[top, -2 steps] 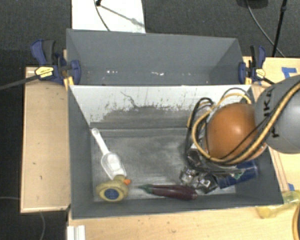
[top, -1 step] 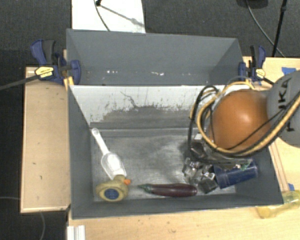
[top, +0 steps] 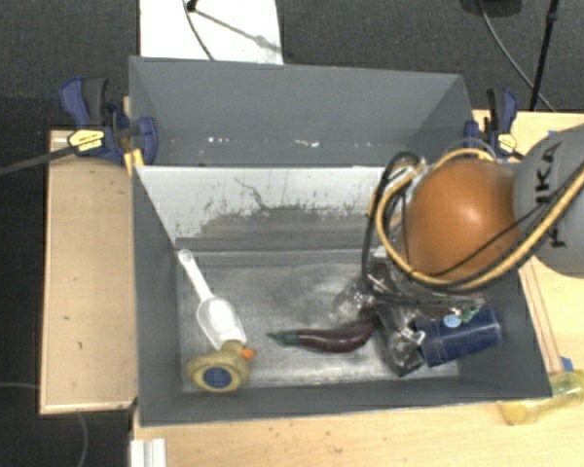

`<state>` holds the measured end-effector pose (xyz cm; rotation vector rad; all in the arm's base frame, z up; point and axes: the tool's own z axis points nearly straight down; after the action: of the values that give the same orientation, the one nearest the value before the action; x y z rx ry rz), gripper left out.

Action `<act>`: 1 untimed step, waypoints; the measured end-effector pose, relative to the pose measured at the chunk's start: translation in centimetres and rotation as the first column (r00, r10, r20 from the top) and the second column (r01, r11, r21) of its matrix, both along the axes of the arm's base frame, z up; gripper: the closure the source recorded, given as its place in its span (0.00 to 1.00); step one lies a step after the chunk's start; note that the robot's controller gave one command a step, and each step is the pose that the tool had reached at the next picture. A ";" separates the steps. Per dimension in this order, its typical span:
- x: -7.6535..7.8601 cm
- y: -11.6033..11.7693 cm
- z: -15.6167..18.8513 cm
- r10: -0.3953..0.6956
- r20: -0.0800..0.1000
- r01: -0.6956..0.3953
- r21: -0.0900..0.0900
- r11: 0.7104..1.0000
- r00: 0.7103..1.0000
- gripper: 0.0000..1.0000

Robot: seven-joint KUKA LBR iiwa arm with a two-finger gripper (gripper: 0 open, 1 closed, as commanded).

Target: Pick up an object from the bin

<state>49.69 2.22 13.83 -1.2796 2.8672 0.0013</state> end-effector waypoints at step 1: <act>0.3 0.2 -0.8 -0.012 -0.001 0.012 0.000 1.000 1.000 0.00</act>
Offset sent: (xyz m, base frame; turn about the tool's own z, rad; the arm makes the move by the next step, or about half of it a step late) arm 0.0201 -0.0025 -0.0683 -0.3546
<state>49.94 2.44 13.00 -1.2634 2.8755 0.0027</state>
